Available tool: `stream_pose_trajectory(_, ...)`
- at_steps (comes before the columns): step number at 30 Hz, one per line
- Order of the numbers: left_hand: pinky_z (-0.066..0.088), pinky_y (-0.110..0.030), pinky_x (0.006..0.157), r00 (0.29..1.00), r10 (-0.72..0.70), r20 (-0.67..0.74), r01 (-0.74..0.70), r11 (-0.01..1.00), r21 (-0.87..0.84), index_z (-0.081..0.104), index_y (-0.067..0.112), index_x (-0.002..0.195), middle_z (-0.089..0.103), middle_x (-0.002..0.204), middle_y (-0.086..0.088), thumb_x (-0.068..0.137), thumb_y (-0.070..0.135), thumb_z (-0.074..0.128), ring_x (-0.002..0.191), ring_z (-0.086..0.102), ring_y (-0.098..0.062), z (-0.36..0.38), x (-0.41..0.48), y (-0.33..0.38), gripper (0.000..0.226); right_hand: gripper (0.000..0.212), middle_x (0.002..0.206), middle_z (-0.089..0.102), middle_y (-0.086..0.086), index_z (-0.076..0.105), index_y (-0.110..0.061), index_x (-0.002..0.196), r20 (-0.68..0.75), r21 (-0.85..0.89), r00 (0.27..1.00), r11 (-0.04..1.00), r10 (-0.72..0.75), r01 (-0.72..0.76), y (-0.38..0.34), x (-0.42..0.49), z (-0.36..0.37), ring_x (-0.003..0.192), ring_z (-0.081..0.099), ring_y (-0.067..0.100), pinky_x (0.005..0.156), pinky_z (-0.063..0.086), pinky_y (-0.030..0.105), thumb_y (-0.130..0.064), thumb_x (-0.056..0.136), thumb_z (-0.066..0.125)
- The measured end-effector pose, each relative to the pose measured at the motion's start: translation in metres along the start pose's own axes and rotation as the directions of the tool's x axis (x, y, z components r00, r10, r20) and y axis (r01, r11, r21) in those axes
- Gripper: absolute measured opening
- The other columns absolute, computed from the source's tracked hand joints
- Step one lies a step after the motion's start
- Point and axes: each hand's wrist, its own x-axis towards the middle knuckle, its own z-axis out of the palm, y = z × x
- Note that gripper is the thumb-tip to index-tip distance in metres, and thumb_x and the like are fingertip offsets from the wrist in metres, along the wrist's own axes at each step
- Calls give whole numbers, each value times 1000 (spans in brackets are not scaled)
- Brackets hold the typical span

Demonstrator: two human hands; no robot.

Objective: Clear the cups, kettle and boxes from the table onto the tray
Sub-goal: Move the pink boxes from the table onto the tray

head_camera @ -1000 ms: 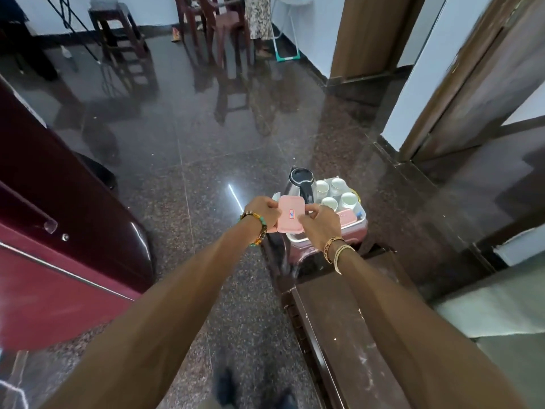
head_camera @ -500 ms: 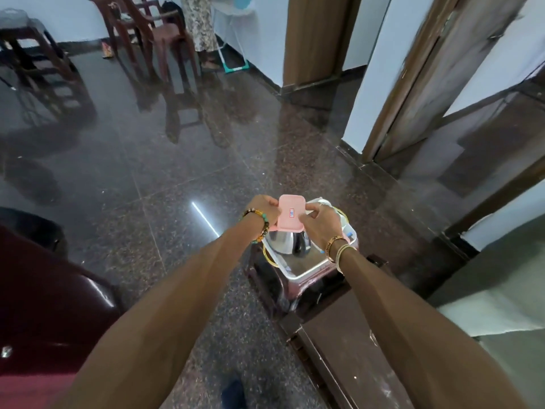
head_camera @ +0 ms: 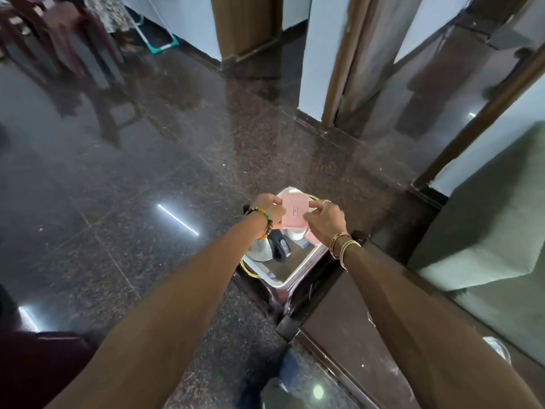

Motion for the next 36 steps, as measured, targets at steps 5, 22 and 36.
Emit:
stream_pose_trajectory(5,58,-53,81,998,5,60,-8,999,49,64,13,102,64,116,-17,82,-7,59,103,65,-37,38,34,32,29,39,96,74,1,72,-22,114,-62,8,995,997,81,-80,19,36,-23,96,65,24,77,43,23,-17,78,60)
stream_pose_trajectory(22,55,-36,84,925,-182,334,31,911,411,58,4,122,58,128,-22,91,-2,53,103,57,-25,123,169,-14,32,40,109,72,3,67,-21,123,-104,180,858,858,504,-482,126,102,38,87,64,19,65,50,21,-14,87,52)
stream_pose_trajectory(36,47,-30,95,909,-172,381,-134,743,655,59,2,121,60,124,-16,91,0,52,114,56,-29,140,226,-52,31,41,107,72,7,63,-21,127,-105,166,771,776,628,-609,164,145,91,98,65,27,80,51,31,-13,89,51)
